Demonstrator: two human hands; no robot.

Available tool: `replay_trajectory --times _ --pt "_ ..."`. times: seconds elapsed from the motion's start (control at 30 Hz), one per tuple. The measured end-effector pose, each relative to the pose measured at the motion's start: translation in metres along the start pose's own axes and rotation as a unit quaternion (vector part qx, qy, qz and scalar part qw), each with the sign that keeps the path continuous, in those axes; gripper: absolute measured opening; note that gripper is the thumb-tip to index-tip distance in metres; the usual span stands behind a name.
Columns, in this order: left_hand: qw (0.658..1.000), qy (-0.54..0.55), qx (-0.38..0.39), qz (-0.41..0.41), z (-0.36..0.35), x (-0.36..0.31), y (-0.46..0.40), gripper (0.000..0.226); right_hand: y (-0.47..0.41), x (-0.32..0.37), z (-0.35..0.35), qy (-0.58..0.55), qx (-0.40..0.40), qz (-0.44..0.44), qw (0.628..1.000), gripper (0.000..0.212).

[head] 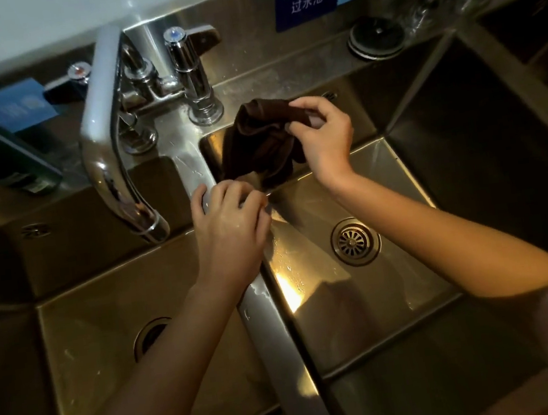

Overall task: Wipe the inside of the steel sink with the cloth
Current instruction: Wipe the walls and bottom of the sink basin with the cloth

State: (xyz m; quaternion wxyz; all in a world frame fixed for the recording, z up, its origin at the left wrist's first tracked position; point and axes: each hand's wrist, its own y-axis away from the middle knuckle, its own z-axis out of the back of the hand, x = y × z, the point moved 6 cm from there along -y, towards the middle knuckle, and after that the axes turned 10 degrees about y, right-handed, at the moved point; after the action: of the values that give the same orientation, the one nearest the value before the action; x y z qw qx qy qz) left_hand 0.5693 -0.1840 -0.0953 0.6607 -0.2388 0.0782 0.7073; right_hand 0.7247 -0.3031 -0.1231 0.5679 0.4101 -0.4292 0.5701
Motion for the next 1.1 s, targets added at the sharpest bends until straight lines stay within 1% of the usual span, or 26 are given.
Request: replay_trajectory --times 0.1,0.2,0.3,0.43,0.57,0.67,0.73,0.9,0.97,1.03,1.1 --pt "1.000 0.001 -0.004 -0.003 -0.001 0.001 0.000 0.019 -0.001 -0.017 -0.003 0.006 -0.004 -0.005 1.000 0.031" --pt "1.000 -0.001 -0.004 -0.002 -0.002 0.002 0.000 0.019 -0.004 -0.053 -0.016 0.036 -0.009 -0.028 0.999 0.032" --pt "1.000 -0.002 -0.008 -0.005 -0.001 0.002 0.001 0.017 -0.001 -0.096 -0.035 0.098 0.003 -0.050 0.994 0.033" --pt "1.000 -0.002 -0.003 -0.002 -0.002 0.003 0.001 0.018 0.005 -0.145 -0.054 0.190 0.024 -0.078 0.978 0.031" --pt "1.000 -0.006 0.003 -0.001 -0.001 0.002 0.000 0.019 0.002 -0.165 -0.055 0.222 0.047 -0.094 0.969 0.027" --pt "1.000 -0.012 0.009 0.002 -0.001 0.001 -0.001 0.021 -0.003 -0.154 -0.048 0.208 0.039 -0.090 0.973 0.028" --pt "1.000 -0.016 0.014 0.004 -0.001 0.000 -0.001 0.022 -0.005 -0.133 -0.040 0.178 0.034 -0.081 0.980 0.029" --pt "1.000 -0.015 0.009 0.003 -0.001 -0.002 -0.001 0.022 -0.014 -0.050 -0.003 0.114 -0.014 0.003 0.993 0.032" --pt "1.000 -0.012 0.007 0.004 -0.001 -0.002 -0.001 0.021 -0.016 -0.019 0.010 0.075 -0.019 0.028 0.997 0.034" --pt "1.000 -0.010 0.005 0.005 -0.001 -0.001 -0.001 0.021 -0.018 0.000 0.017 0.048 -0.021 0.048 0.997 0.034" --pt "1.000 -0.009 0.000 0.003 -0.001 -0.002 -0.001 0.020 -0.016 0.003 0.018 0.051 -0.026 0.058 0.997 0.033"
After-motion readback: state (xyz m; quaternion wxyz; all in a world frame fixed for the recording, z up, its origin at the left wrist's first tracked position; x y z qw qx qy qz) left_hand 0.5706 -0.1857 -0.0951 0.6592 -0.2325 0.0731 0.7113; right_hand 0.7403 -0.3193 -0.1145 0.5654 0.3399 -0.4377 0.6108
